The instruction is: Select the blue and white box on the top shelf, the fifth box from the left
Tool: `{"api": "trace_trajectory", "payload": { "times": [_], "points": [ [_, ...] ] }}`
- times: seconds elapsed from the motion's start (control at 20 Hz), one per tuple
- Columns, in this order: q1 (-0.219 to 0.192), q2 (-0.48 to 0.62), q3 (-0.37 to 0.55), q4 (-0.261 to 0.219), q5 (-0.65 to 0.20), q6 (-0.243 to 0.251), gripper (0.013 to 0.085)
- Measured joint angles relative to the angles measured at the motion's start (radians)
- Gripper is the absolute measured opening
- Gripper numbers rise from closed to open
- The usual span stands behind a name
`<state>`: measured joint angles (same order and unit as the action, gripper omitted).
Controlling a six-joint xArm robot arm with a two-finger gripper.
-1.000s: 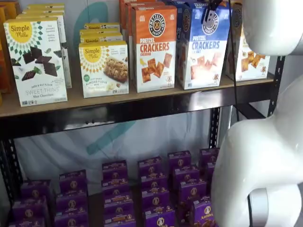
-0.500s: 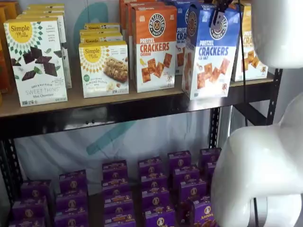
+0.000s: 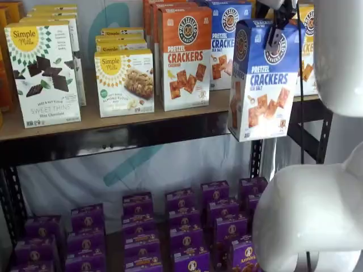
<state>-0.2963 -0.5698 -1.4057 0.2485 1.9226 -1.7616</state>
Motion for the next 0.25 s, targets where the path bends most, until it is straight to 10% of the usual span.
{"api": "trace_trajectory", "payload": {
  "times": [0.25],
  "points": [
    [-0.013,-0.038,0.042,-0.001,0.009,-0.014,0.0570]
  ]
}}
